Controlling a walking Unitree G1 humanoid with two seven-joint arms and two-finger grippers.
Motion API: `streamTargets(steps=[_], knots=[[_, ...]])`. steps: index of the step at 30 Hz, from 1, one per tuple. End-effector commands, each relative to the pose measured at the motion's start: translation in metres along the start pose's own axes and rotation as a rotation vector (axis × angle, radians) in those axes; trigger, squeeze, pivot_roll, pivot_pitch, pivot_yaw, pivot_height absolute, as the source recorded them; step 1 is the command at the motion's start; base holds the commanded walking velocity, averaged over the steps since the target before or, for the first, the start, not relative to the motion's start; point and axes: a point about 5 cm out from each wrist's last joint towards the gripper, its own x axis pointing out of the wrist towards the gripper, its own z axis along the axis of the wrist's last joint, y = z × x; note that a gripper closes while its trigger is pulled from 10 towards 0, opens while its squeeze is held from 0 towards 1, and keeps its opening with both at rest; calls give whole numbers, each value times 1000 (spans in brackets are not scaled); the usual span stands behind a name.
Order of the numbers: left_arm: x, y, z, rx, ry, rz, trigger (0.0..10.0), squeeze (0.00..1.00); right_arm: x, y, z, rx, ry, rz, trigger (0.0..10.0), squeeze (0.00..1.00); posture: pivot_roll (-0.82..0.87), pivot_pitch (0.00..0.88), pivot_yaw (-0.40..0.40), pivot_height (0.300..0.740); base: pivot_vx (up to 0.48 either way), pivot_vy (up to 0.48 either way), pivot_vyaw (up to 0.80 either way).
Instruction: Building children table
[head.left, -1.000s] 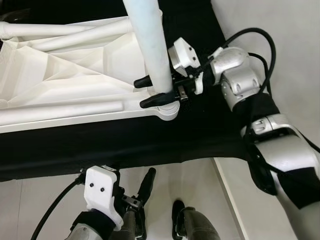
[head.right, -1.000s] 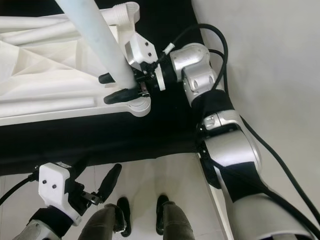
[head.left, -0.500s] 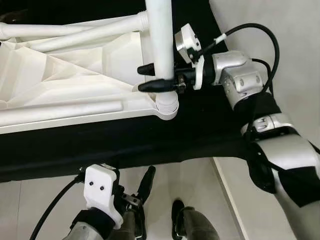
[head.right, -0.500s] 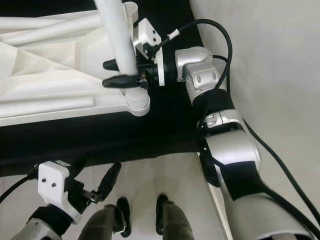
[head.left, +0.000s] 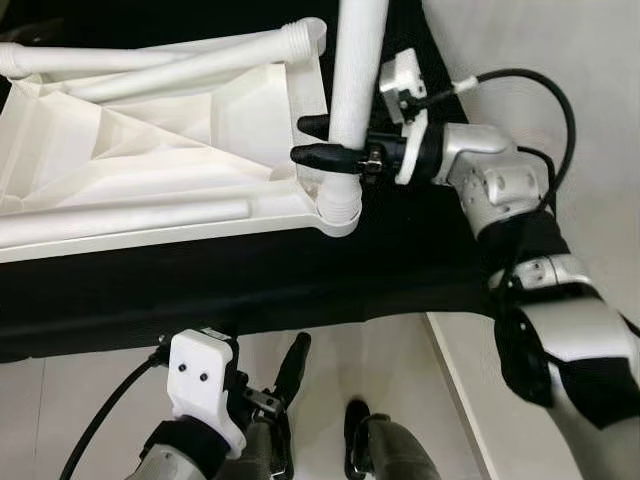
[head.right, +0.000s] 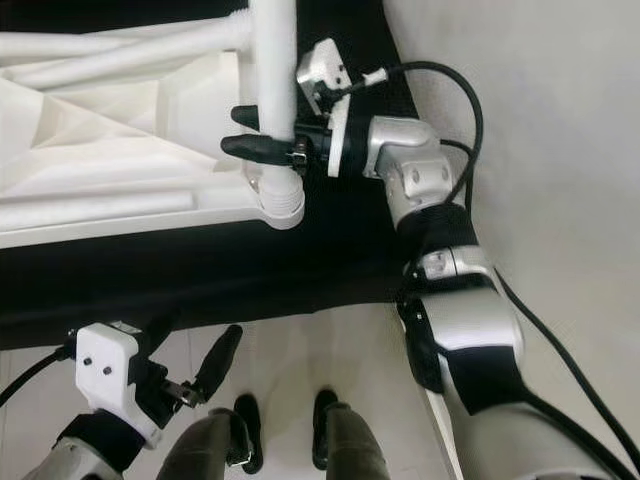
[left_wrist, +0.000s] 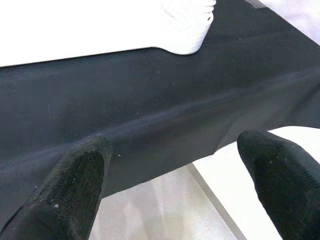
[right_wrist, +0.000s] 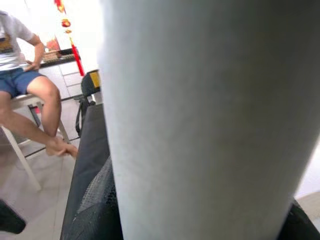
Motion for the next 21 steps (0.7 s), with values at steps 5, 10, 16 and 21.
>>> streamTargets(steps=[5,10,16,21], knots=[[-3,2,-6,-6,27,7,10000,0,-13,14,-55,81,209,55,10000,0,-17,413,39,740,0,0,0],[-2,4,-5,-3,25,11,10000,0,-10,22,-63,18,297,122,10000,0,-13,417,39,740,0,0,0],[-2,4,-4,-2,23,13,10000,0,-9,27,-64,-4,313,144,10000,0,-12,422,40,740,0,0,0],[-2,3,-4,-2,23,12,10000,0,-12,29,-65,4,308,143,10000,0,-13,424,39,740,0,0,0]])
